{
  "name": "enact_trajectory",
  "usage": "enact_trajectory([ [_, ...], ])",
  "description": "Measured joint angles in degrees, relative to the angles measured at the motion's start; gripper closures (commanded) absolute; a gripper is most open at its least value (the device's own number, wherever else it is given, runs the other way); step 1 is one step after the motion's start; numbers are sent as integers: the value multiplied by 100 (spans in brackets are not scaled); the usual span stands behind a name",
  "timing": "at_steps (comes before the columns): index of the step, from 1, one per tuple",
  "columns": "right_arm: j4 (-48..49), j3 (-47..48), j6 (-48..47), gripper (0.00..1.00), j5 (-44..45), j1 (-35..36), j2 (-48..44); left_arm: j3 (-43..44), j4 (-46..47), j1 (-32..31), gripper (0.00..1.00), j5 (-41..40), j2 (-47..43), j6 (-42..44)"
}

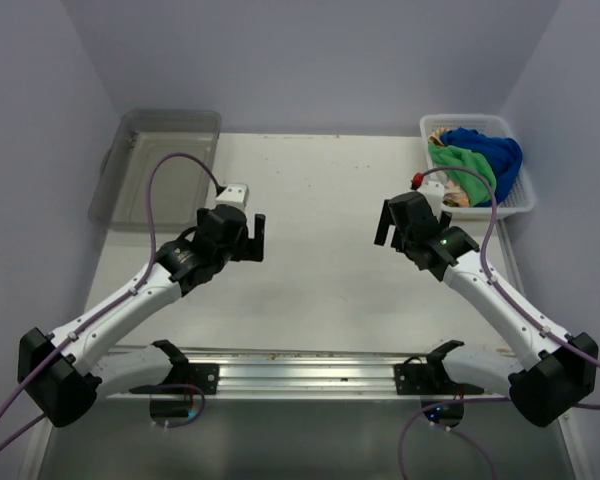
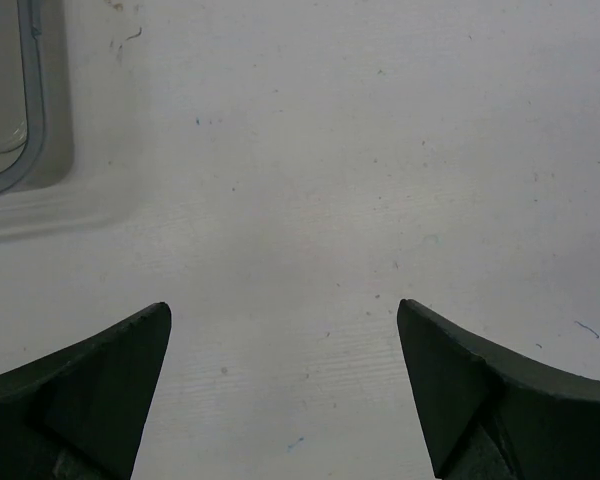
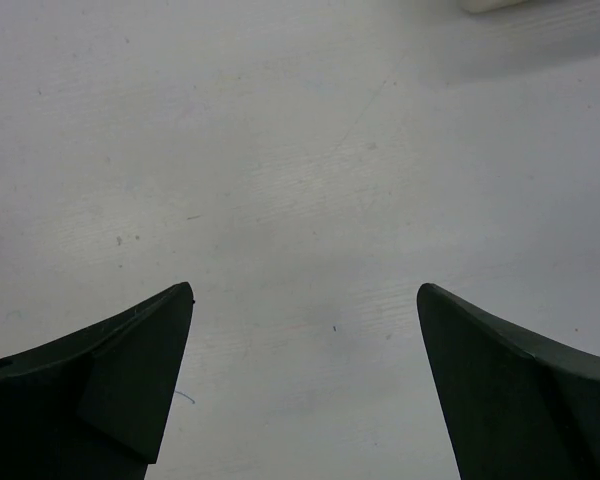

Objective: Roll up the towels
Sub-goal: Grab a towel with the right arm

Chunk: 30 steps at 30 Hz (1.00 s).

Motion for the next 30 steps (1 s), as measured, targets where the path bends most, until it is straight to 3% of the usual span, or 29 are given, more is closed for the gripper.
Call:
enact_trajectory([
  [15,85,-103,-48,1,-50,-153,-63,219,-299,0,0,-103,490,-293],
  [20,48,544,-304,4,-308,-1296,275,358,-557,0,0,-282,645,-507],
  [23,98,1211,-402,11,-566,-1980,684,361,-634,0,0,-315,636,-564],
  [30,369,2806,-361,17,-1215,-3250,2157,361,-595,0,0,-260,426,-568],
])
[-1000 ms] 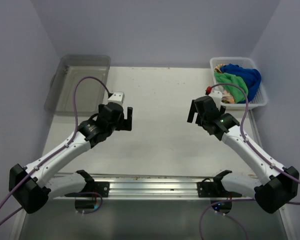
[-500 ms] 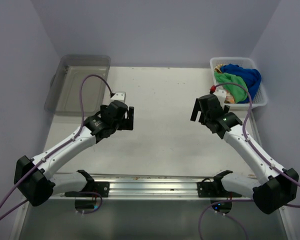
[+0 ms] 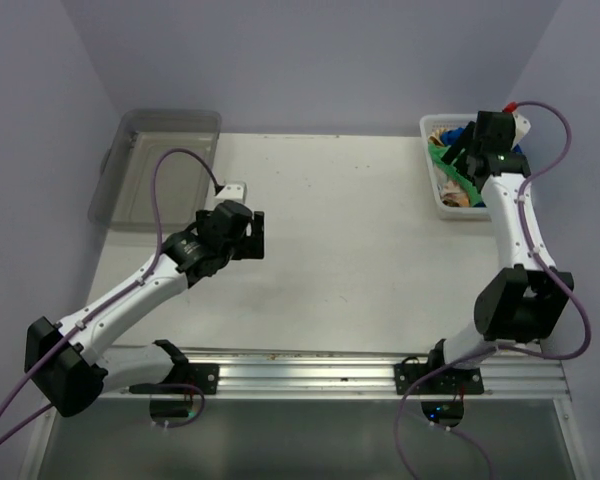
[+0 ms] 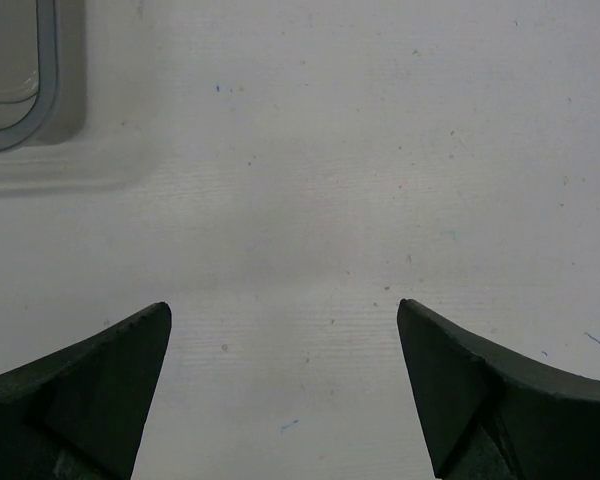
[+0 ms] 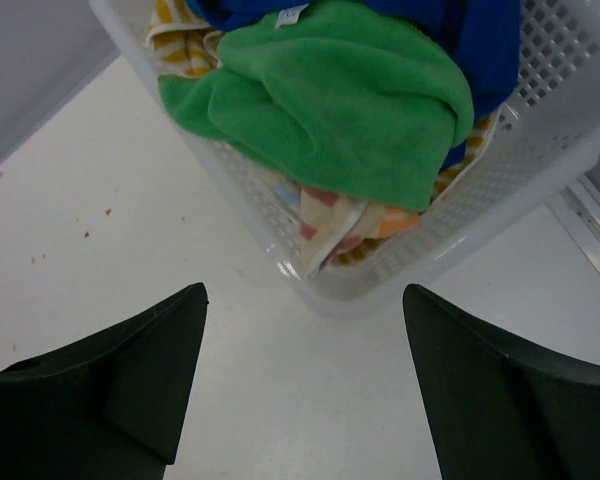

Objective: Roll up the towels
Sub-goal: Grab a towel with the right arm

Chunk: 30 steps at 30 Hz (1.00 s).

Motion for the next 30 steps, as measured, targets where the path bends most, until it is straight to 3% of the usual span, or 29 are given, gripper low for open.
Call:
enact_trajectory([
  [5,-13,916,44,17,-240,-433,1204,2,4,0,0,92,-11,2],
  [8,-46,1309,70,26,-372,-584,1779,15,13,0,0,131,31,2],
  [12,-127,1556,105,58,-470,-699,2267,26,59,0,0,177,151,15],
  [13,-151,1585,118,72,-487,-708,2341,26,63,0,0,190,177,17],
  [17,-236,1639,177,100,-592,-708,2450,28,90,0,0,227,245,20],
  [30,-398,2511,208,100,-645,-708,1849,28,188,0,0,247,249,26],
])
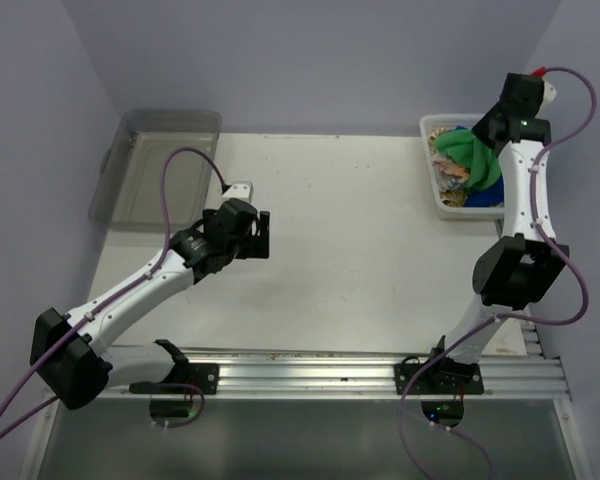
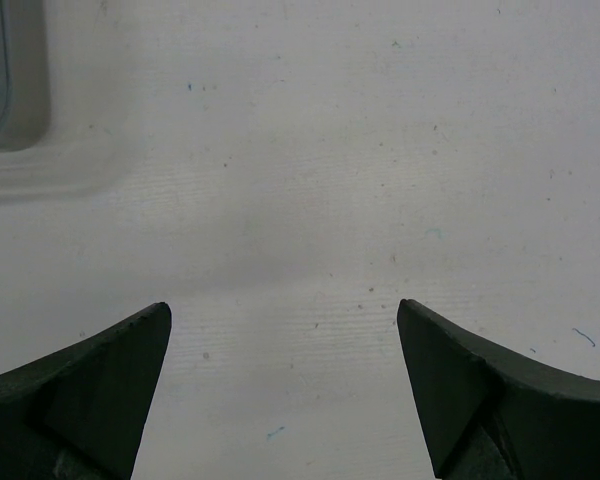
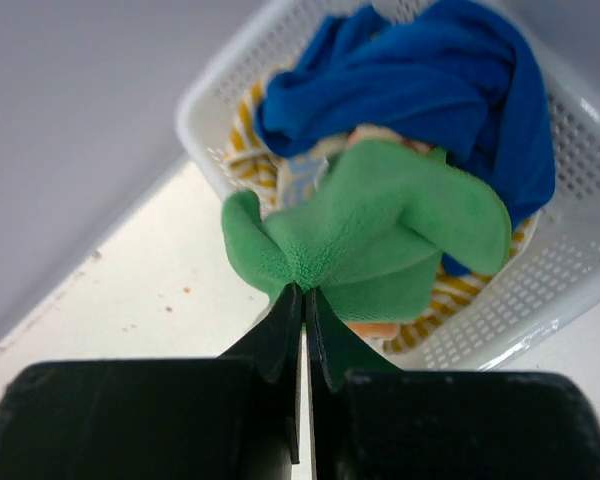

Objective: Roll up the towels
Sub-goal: Grab a towel with the right arm, then move the towel to the center of the board

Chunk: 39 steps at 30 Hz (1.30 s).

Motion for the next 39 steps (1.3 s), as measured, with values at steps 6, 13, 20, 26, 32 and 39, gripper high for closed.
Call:
enact_trajectory([
  [6,-234,1517,-114,100,42,0,-105,-2,33,0,0,44,0,2],
  [13,-466,2142,-197,100,107,0,-83,-15,98,0,0,109,-17,0],
  [20,-852,2616,-214,100,214,-2,422,-48,114,0,1,133,-37,0],
  [26,-798,3515,-229,100,63,0,592,-48,116,0,0,136,-37,0],
  [32,-382,3228,-205,100,7,-2,-153,-48,118,0,0,149,-35,0],
  [39,-155,2769,-205,100,-92,-2,-619,-66,127,0,0,195,-28,2],
])
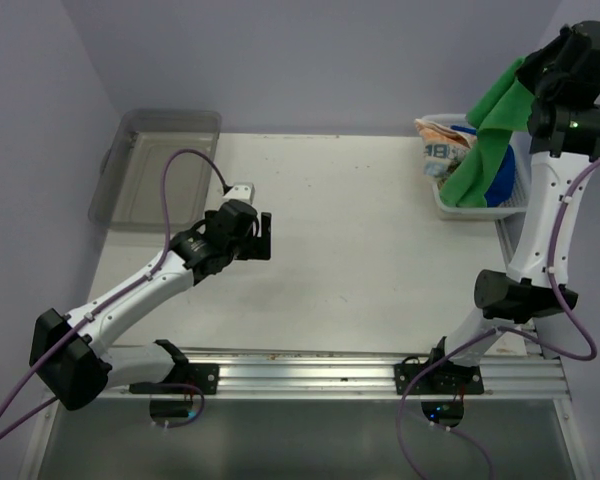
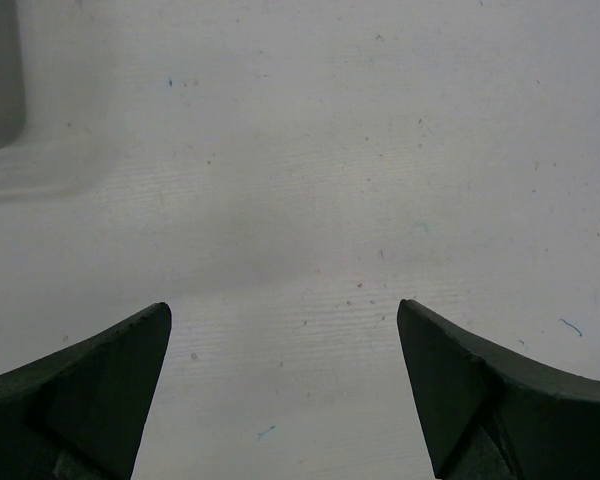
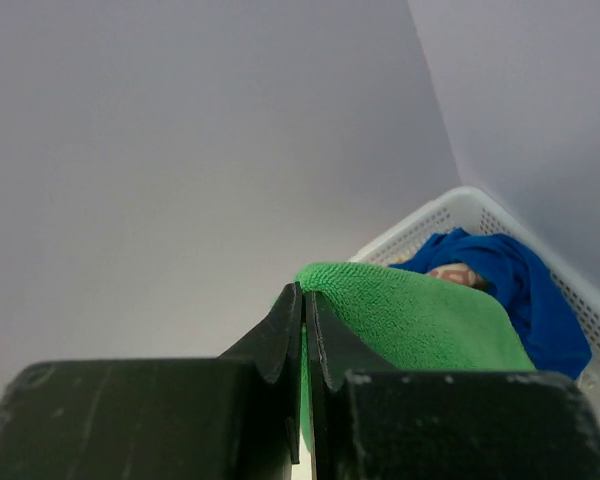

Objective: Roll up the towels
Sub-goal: Move the towel to the center of the board

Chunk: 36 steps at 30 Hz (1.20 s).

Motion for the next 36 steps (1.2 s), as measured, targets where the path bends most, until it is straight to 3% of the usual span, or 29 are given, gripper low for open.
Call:
enact_trajectory([
  [5,-24,-533,15,100,-210,-2,46,-66,2,0,0,17,0,-2],
  [10,-122,-433,4,100,-592,105,227,-68,15,0,0,52,7,-2],
  [17,-179,-22,-254,100,-656,1167,2,-66,-11,0,0,11,57,-4],
  [21,153,-984,-337,100,-761,2041,-787,59,-166,66,0,-94,68,-7],
  [28,883,-3805,-297,100,-780,3167,-1943,472,-396,739,1,-114,-13,-9],
  [30,1058,-4645,-188,73,-811,3469,-1910,520,-417,953,0,-118,-61,-11],
  [31,1117,-5023,-127,52,-804,3630,-1805,533,-424,1056,0,-127,-79,-13],
  [33,1088,-5488,-118,40,-809,3967,-1449,546,-455,1134,0,-122,-81,-13],
  [36,855,-5805,-177,37,-822,4489,-756,546,-501,1137,0,-22,-20,-15],
])
